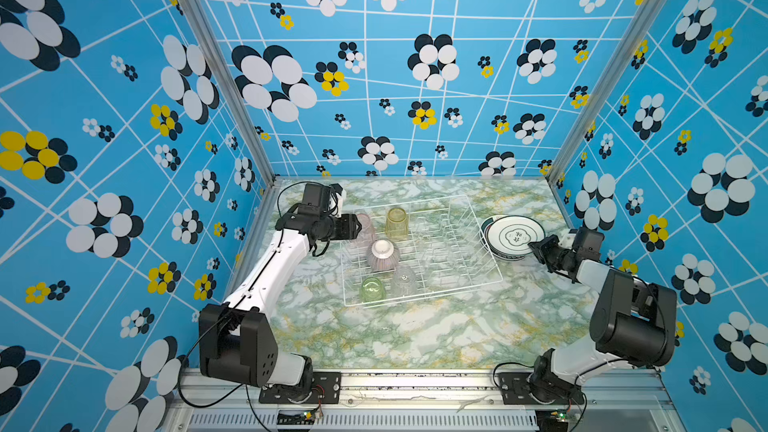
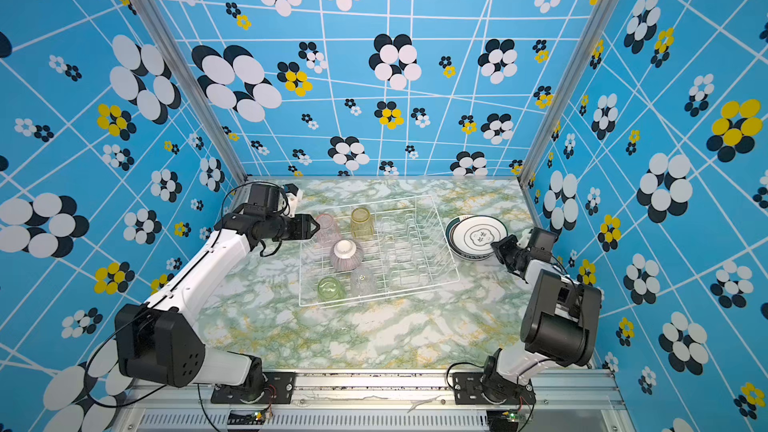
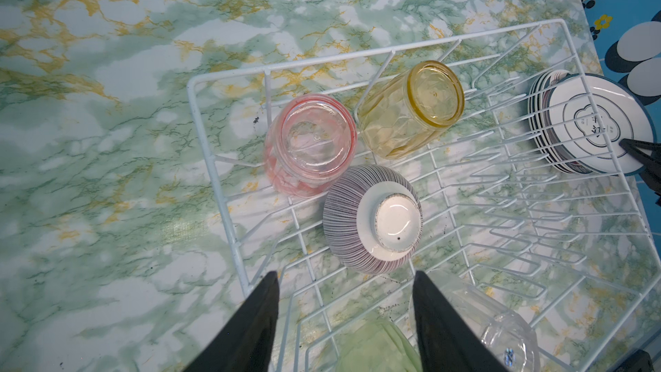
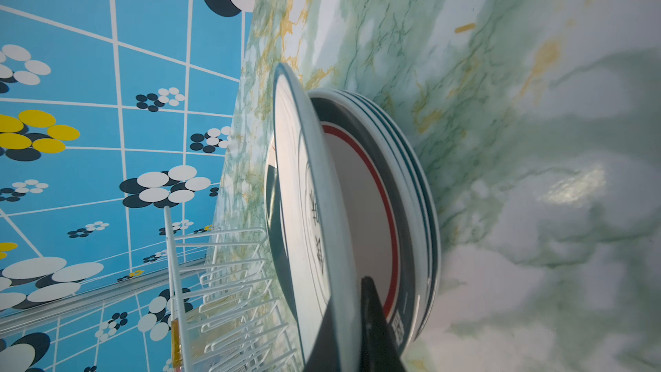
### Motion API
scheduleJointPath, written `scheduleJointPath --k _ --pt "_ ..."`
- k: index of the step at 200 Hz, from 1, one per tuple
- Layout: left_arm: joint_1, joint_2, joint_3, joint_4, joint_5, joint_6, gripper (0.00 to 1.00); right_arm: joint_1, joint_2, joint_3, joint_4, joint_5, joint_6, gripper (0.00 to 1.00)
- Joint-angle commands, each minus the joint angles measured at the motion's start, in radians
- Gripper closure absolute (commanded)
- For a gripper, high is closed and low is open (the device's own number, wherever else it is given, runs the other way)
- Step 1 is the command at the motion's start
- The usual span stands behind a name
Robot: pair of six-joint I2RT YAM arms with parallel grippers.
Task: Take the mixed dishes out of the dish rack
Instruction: 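Lower the white plate onto the red-rimmed plate stack and open the right gripper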
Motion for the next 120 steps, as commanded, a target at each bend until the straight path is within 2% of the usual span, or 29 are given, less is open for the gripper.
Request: scheduleJointPath --k 1,23,76,120 --pt "0.009 0.010 -0.015 0.010 0.017 -0.004 0.39 -0.003 0.008 0.005 -0.031 -0.038 -0.038 1.00" --pt "0.011 0.012 -0.018 0.010 0.017 -0.004 0.39 -0.003 0.011 0.011 -0.060 -0.040 -0.053 1.00" --pt "0.014 0.012 -0.025 0.011 0.020 -0.001 0.39 -0.003 -0.003 0.022 -0.125 -0.027 -0.102 0.82" --pt "0.018 0.012 -0.028 0.011 0.020 0.002 0.40 -0.003 -0.023 0.041 -0.211 0.006 -0.162 0.77"
